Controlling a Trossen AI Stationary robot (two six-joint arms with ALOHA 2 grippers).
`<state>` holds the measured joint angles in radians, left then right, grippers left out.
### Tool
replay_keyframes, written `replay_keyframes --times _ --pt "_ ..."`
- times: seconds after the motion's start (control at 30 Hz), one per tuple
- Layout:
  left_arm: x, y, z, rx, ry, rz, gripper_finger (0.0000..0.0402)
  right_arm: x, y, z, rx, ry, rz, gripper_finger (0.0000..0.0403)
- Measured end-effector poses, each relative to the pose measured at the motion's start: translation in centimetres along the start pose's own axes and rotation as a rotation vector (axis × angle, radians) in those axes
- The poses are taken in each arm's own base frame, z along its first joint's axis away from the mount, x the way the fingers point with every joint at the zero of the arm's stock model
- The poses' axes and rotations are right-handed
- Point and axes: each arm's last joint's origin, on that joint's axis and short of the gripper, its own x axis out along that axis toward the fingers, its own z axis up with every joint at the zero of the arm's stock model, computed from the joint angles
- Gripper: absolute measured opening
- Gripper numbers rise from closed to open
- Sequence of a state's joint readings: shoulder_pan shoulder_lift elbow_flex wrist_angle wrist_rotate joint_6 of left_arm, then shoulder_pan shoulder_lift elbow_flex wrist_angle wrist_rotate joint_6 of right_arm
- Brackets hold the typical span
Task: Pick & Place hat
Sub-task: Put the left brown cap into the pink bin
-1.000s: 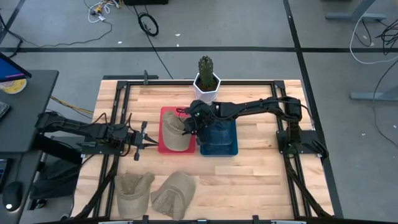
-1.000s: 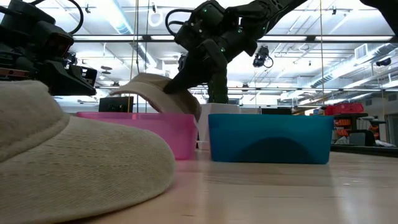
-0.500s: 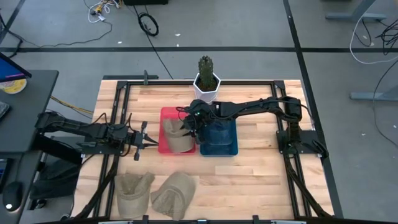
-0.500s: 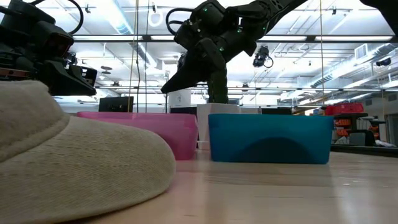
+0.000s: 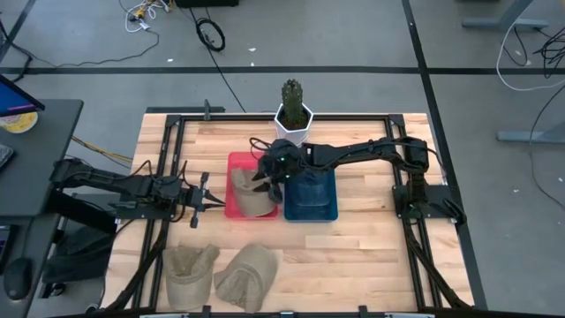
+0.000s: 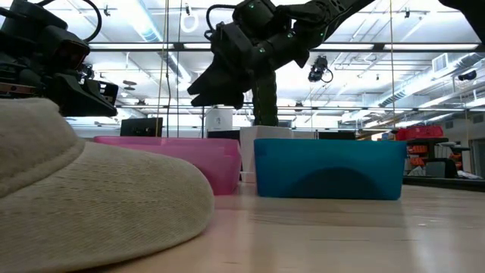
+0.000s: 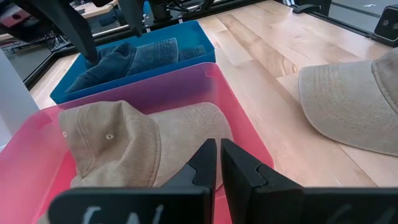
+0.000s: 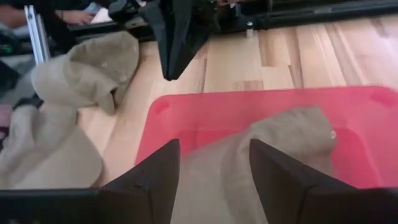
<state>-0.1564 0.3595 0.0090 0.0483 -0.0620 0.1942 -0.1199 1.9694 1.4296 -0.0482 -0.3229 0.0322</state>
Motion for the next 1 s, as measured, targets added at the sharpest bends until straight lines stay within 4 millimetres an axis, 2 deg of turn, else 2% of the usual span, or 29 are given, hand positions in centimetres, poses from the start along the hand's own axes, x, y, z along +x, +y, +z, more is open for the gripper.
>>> replay_keyframes --times 0.27,0.57,0.67,0.87,1.0 --pt "0.0 0.0 0.0 0.000 0.000 0.000 0.0028 0.0 0.2 -0.2 0.147 0.016 0.002 0.0194" --pt "0.0 0.0 0.0 0.000 0.000 0.000 0.0028 -0.5 1.5 0.8 0.042 -0.032 0.026 0.0194" --pt "0.0 0.0 0.0 0.000 0.000 -0.001 0.0028 -1.9 2.2 1.6 0.036 -0.032 0.030 0.0194" --pt "0.0 0.0 0.1 0.001 -0.011 0.002 0.0028 -6.1 4.8 3.3 -0.028 -0.022 0.053 0.0194" --pt "0.0 0.1 0.6 0.021 -0.058 0.013 0.0028 -8.4 6.9 3.2 -0.082 -0.024 0.087 0.0194"
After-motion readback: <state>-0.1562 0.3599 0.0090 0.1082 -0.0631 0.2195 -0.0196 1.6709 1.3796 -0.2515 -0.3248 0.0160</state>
